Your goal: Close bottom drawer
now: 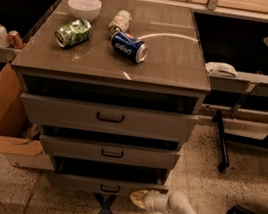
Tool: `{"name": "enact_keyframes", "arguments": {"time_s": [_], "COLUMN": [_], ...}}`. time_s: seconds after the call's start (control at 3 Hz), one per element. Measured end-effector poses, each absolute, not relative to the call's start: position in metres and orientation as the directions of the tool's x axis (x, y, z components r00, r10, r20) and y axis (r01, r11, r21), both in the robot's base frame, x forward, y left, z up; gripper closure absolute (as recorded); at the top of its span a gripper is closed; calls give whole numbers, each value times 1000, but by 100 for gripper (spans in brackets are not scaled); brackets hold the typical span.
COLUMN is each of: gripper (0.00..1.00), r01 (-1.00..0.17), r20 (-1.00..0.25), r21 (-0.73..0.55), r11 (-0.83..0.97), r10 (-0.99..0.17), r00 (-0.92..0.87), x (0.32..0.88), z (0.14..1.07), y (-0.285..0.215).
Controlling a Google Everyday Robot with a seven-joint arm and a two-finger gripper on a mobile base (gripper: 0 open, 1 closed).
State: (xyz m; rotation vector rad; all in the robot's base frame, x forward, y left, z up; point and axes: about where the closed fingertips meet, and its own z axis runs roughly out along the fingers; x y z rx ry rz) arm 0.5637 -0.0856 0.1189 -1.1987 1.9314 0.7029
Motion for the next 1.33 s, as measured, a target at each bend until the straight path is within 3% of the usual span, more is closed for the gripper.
{"name": "enact_keyframes", "arguments": {"time_s": [1.33], "gripper": [100], "r01": [-917], "r20": [-882], "r21": [-31], "r11": [398], "r10": [-442], "r00": [-162], "x": [605], "z": [139], "y": [-76]}}
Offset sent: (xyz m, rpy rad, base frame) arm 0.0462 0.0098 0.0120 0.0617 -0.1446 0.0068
